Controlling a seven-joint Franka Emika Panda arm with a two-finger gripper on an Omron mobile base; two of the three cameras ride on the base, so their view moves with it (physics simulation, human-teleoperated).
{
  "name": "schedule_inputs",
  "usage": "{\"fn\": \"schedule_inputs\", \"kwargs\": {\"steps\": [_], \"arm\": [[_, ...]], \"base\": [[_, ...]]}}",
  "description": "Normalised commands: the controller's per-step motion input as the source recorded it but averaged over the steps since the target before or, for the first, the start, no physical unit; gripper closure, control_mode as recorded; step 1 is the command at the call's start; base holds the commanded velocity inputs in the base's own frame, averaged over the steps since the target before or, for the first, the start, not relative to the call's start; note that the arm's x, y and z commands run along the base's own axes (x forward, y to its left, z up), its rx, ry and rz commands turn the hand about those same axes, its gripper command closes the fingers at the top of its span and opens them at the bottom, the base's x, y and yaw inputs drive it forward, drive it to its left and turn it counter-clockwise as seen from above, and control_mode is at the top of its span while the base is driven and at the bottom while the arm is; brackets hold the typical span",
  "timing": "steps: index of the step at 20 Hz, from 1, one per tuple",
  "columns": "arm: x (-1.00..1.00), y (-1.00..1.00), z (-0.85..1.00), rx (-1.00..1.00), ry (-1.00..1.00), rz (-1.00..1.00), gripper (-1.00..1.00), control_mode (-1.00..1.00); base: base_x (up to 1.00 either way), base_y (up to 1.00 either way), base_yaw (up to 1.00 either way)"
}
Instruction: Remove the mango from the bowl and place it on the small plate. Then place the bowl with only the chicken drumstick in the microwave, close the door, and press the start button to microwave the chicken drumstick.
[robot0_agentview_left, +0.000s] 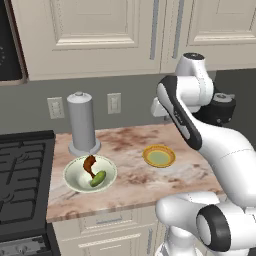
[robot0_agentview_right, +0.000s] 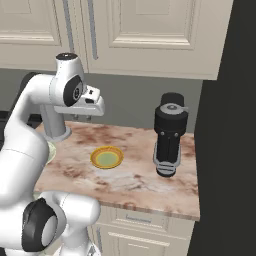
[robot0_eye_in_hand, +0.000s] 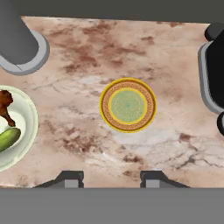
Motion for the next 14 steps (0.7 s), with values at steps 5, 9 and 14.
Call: {"fn": "schedule_inputs", "kwargs": {"steps": [5, 9, 14], "arm": [[-0.26, 0.00, 0.00, 0.00, -0.05, 0.00, -1.00, -1.00], [-0.49, 0.16, -0.16, 0.00, -0.05, -0.08, -1.00, -1.00], [-0.28, 0.93, -0.65, -0.01, 0.06, -0.37, -1.00, -1.00]], "base": [[0.00, 0.00, 0.00], [0.00, 0.00, 0.00], [0.00, 0.00, 0.00]]}}
